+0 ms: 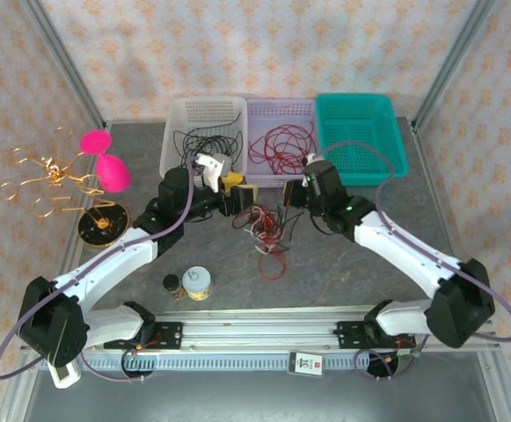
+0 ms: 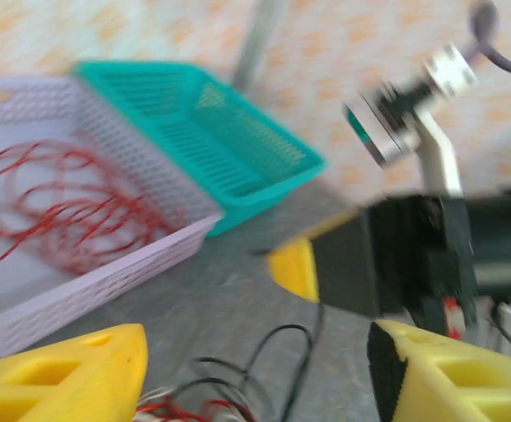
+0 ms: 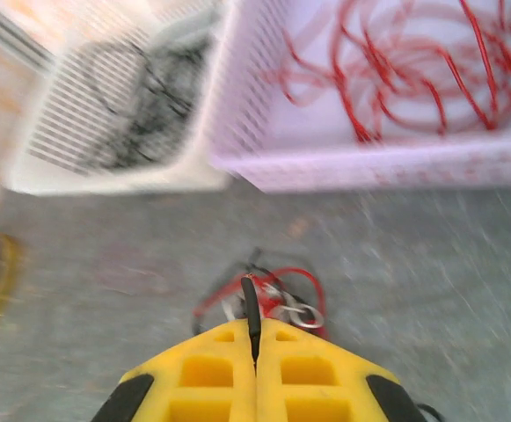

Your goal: Untangle the cables

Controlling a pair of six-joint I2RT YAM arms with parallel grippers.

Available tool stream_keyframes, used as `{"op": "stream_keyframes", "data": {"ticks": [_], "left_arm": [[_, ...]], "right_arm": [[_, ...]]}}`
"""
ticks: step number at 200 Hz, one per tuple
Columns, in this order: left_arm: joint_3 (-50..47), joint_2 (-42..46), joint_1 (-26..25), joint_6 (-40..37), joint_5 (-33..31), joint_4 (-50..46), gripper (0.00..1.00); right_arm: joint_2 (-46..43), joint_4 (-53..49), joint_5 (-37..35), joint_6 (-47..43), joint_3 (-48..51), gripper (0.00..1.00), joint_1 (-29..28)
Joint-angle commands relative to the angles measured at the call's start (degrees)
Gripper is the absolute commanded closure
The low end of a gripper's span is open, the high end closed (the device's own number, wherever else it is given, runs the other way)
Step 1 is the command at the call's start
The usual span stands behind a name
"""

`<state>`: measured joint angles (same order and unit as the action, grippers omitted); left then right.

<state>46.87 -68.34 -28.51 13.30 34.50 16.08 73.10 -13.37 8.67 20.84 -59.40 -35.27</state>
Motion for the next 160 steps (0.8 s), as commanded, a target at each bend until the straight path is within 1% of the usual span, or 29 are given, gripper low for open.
{"op": "stream_keyframes", "data": {"ticks": [1,14,36,58,72,86,130,155,160], "left_arm": [[-1.35,-0.72,-0.53,0.11,9.09,8.89,0.25],[-2.24,-2.46,-1.08,2.31,11.74,15.64,0.24],[-3.42,-6.49,-1.86,7.65,13.72,28.91,0.24],[-3.16,-11.43,-2.5,11.21,16.93,39.46,0.29],[-2.28,-14.31,-2.69,12.6,17.7,42.85,0.29],[-1.39,-16.44,-2.91,12.57,17.43,44.04,0.3],[2.13,-19.74,-3.92,8.65,13.32,39.4,0.3],[4.38,-22.18,-4.18,8.62,13.65,39.67,0.34],[4.77,-22.63,-4.18,8.94,13.75,40.05,0.38]], "right_arm": [[-2.6,-2.91,1.58,-2.94,-5.72,1.0,-0.25],[-2.55,-3.86,3.78,-3.29,-9.19,1.0,-0.27],[-2.18,-4.35,6.63,-3.0,-13.16,1.0,-0.34],[-1.94,-2.8,9.45,-2.11,-14.56,1.0,-0.34],[-1.67,-2.35,10.1,-1.76,-15.11,1.0,-0.34],[-1.64,-2.03,10.38,-1.29,-15.41,1.0,-0.33],[-1.55,0.62,12.8,-0.06,-15.43,1.0,-0.33],[-1.27,2.2,14.36,0.64,-15.65,1.0,-0.33],[-1.16,2.32,14.46,0.72,-15.74,1.0,-0.33]]}}
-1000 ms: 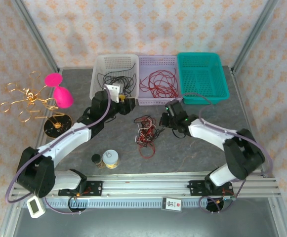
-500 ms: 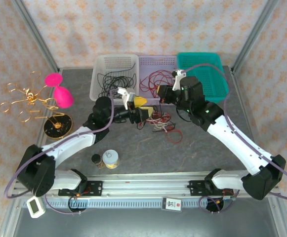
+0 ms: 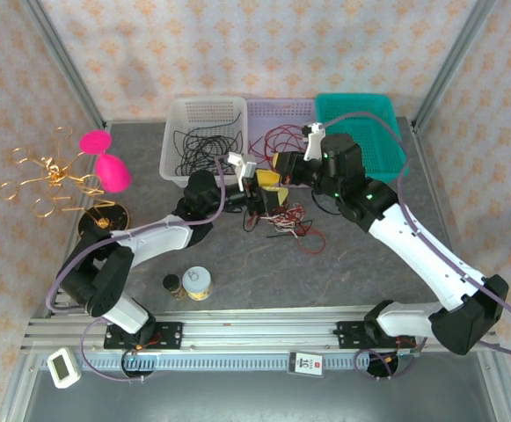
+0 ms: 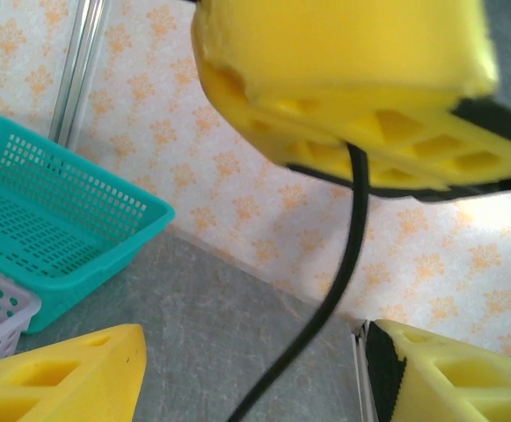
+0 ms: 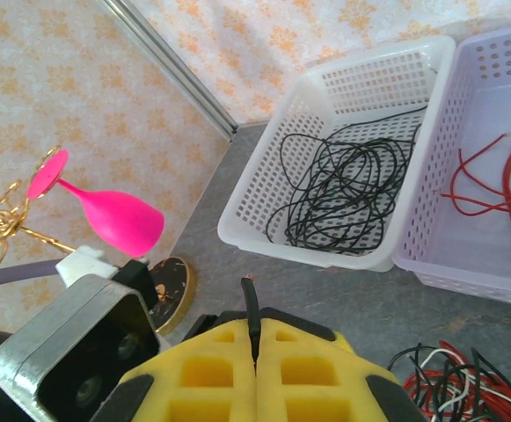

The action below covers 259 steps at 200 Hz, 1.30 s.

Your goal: Untangle the cables

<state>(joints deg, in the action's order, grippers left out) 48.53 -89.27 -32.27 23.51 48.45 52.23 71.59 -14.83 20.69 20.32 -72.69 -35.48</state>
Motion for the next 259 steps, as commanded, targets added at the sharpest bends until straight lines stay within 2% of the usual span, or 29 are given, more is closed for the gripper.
{"op": "stream_keyframes", "data": {"ticks": [1,23,27,36,46,59,82,104,133,148,163,205,226,259], "left_arm": [[3.22,-1.78,-0.42,-1.22,-0.2,4.01,0.39],[4.51,-2.84,-0.51,1.05,-2.85,5.05,0.93],[4.56,-2.69,-0.51,1.37,-3.61,5.23,1.0],[4.14,-2.02,-0.51,2.03,-6.13,5.52,1.0],[3.7,-0.87,-0.47,2.38,-9.62,4.6,1.0],[4.14,0.44,-0.51,2.64,-12.12,2.19,1.0],[6.42,1.76,-0.51,4.76,-12.58,-1.7,1.0],[7.6,3.02,-0.49,6.94,-13.93,-3.53,1.0],[9.06,4.4,-0.9,9.77,-14.13,-5.22,1.0],[9.76,5.32,-1.6,11.46,-13.92,-6.63,1.0],[10.33,6.41,-2.32,11.52,-13.99,-8.15,1.0],[12.68,10.78,-3.41,10.54,-15.53,-14.16,1.0],[15.63,13.13,-3.75,8.34,-18.3,-21.03,1.0],[21.78,14.98,-4.15,5.53,-18.87,-28.12,1.0]], "right_arm": [[0.37,3.81,2.48,1.23,-2.46,1.0,-0.15],[0.35,3.51,2.33,0.67,-2.66,1.0,-0.11],[0.15,3.25,1.74,0.1,-2.78,0.94,-0.07],[-0.64,1.74,-0.37,-2.14,-3.25,0.68,0.05],[-2.57,-0.74,-6.07,-4.66,-3.79,0.55,0.61],[-7.32,0.52,-9.34,-6.69,-0.81,0.49,2.7],[-14.82,7.45,-4.35,-7.39,9.83,0.42,7.09],[-17.75,14.55,-1.88,-7.07,20.52,0.28,7.54],[-18.79,32.18,9.97,-11.27,34.51,0.21,7.53],[-15.84,42.0,16.64,-11.29,37.93,0.21,7.01],[-11.33,47.73,16.54,-11.47,38.08,0.21,5.13],[-0.26,63.33,5.56,-8.98,39.81,0.29,3.73],[5.5,68.59,1.36,-7.37,41.4,0.41,3.52],[13.82,75.11,-3.05,-4.92,44.43,0.54,2.7]]}}
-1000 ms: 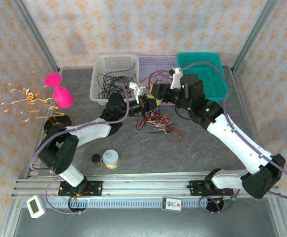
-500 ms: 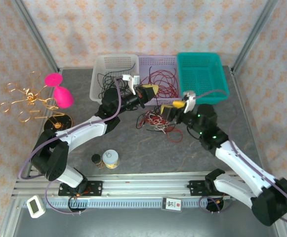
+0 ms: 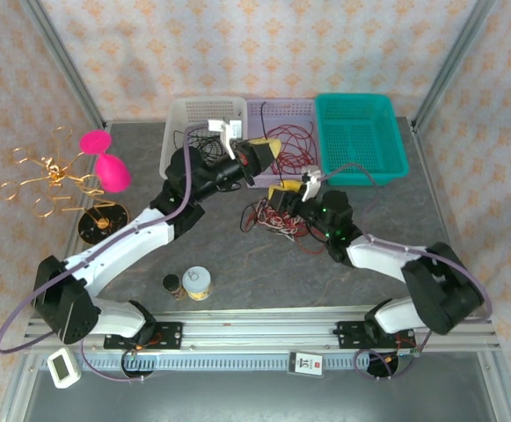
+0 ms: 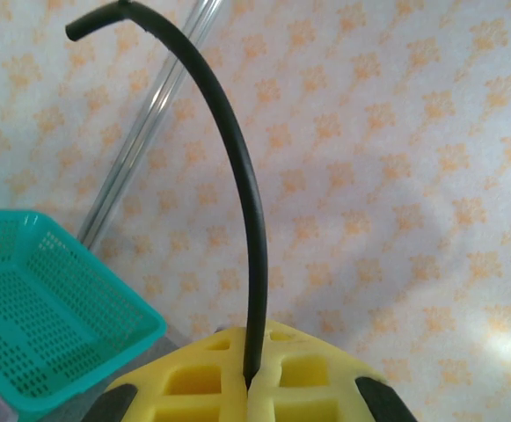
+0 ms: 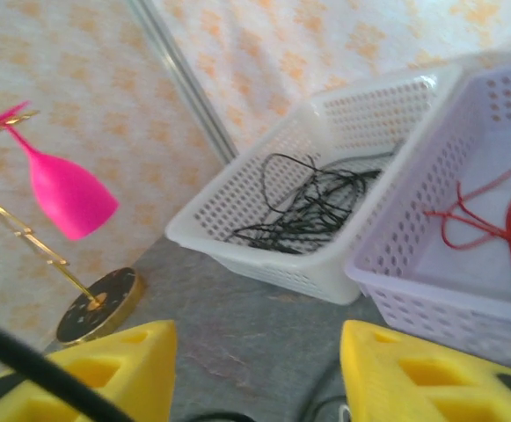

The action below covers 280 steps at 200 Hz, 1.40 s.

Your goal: Untangle the cables

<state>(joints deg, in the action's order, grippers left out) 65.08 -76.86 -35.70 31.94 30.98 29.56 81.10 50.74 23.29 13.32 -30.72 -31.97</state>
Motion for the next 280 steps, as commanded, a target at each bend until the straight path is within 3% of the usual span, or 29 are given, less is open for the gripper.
{"op": "stream_keyframes", "data": {"ticks": [1,60,124,156,199,280], "left_arm": [[5.45,2.53,-0.75,-2.92,-1.39,-5.64,1.0],[19.37,1.4,-0.76,-9.64,-1.51,-15.49,1.0],[38.71,-2.87,-0.56,-23.6,-12.97,-27.31,1.0],[41.19,-5.2,1.71,-27.48,-19.33,-28.13,1.0],[37.64,-7.5,8.86,-27.01,-21.38,-24.26,1.0],[33.73,-20.81,20.03,-22.52,-20.36,-14.27,1.0]], "right_arm": [[4.54,9.63,-5.68,2.11,2.53,0.55,-0.86],[14.48,9.68,-11.4,6.94,3.62,0.72,-2.5],[17.83,10.54,-11.92,10.15,7.08,0.67,-2.71],[12.12,4.09,-10.82,10.08,5.29,0.55,-2.79],[-0.51,-11.97,-10.62,8.53,0.58,0.43,-2.82],[-16.97,-32.21,-10.13,10.36,-1.02,0.39,-2.82]]}}
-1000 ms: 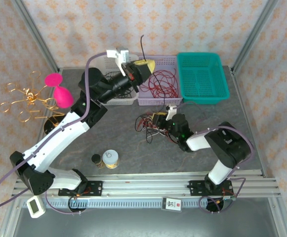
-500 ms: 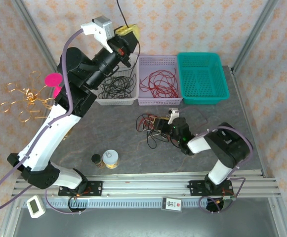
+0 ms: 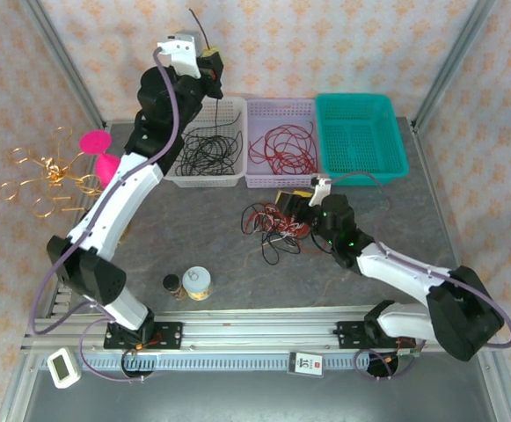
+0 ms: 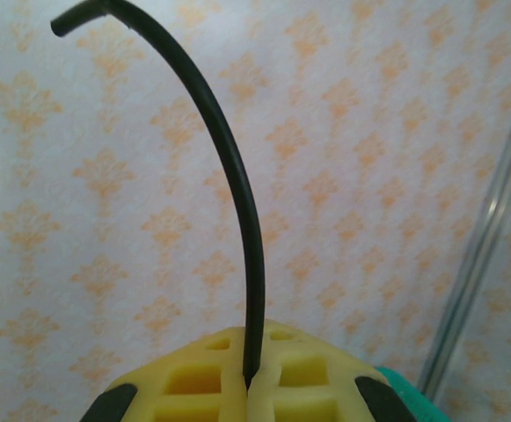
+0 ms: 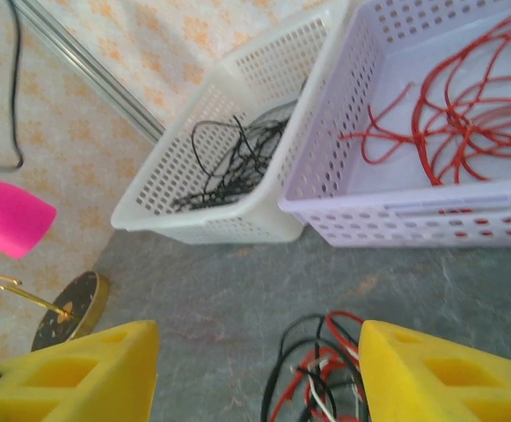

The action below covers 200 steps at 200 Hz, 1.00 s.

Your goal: Untangle the cables

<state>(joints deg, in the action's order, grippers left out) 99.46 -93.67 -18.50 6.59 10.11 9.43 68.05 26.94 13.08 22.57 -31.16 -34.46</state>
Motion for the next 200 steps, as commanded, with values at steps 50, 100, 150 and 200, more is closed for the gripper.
{"op": "stream_keyframes", "data": {"ticks": [50,100,150,200], "left_arm": [[-1.63,-18.2,7.45,6.6,3.89,16.3,1.0],[0.95,-31.02,8.35,12.25,5.35,17.82,1.0],[-7.2,-33.42,8.64,16.88,2.05,20.68,0.93],[-12.19,-31.13,9.06,19.52,2.25,21.01,0.63]], "right_arm": [[-10.53,-17.21,-1.13,2.3,-0.39,0.38,-0.31],[-13.02,-25.31,-3.98,3.07,-1.95,0.37,-0.31],[-12.66,-32.21,-8.04,2.72,-5.01,0.37,-0.33],[-7.21,-33.22,-9.23,2.31,-9.0,0.36,-0.28]]}}
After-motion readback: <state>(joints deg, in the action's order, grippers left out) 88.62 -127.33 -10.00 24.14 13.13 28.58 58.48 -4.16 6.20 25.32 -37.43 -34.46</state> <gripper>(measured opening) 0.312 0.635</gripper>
